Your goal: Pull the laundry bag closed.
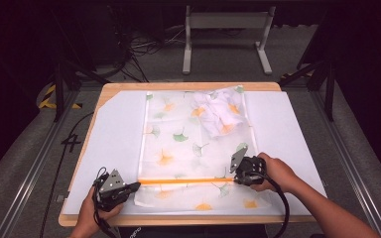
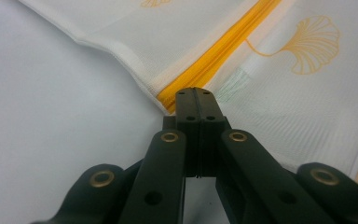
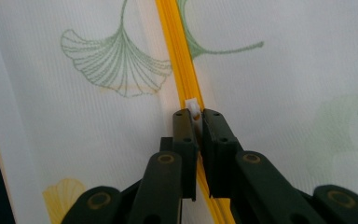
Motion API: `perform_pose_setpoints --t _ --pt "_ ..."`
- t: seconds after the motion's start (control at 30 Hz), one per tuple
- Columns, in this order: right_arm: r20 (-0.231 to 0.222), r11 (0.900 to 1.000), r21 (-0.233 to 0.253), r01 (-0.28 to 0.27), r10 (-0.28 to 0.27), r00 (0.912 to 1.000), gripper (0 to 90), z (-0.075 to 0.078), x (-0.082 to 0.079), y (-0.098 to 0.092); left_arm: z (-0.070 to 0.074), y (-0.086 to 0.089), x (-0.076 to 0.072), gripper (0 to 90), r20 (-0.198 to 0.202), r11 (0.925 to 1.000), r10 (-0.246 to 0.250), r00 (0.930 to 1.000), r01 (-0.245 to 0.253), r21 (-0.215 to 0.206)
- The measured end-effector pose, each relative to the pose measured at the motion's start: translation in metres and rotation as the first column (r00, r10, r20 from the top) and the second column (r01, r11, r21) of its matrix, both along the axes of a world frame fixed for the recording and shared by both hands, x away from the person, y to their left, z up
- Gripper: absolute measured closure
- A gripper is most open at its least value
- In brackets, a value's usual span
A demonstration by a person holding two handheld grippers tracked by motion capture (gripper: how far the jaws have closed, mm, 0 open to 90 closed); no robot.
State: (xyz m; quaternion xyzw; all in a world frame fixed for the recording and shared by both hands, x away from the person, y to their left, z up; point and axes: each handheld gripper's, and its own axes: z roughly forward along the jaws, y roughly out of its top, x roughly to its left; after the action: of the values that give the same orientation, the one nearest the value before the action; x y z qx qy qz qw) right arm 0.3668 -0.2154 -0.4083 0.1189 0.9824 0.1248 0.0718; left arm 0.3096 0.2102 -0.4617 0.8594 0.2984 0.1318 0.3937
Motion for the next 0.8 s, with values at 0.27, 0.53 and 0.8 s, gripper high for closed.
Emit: perform_pose_setpoints --t 0.27,0.53,0.8 --pt "0.001 1.0 0.001 0.019 -0.019 0.9998 84.3 0.0 0.0 -0.012 0.0 0.0 0.001 90.0 0.0 1.0 0.0 1.0 0.0 -0.004" --pt "-0.006 0.999 -0.005 0.04 -0.04 0.9992 84.2 0.001 0.0 -0.023 0.0 0.001 0.001 90.0 -0.001 1.0 -0.001 1.0 0.001 -0.008" --pt "-0.008 0.998 -0.006 0.058 -0.058 0.9983 84.2 0.001 -0.001 -0.03 0.0 0.001 0.001 90.0 -0.003 1.0 -0.001 1.0 0.001 -0.008"
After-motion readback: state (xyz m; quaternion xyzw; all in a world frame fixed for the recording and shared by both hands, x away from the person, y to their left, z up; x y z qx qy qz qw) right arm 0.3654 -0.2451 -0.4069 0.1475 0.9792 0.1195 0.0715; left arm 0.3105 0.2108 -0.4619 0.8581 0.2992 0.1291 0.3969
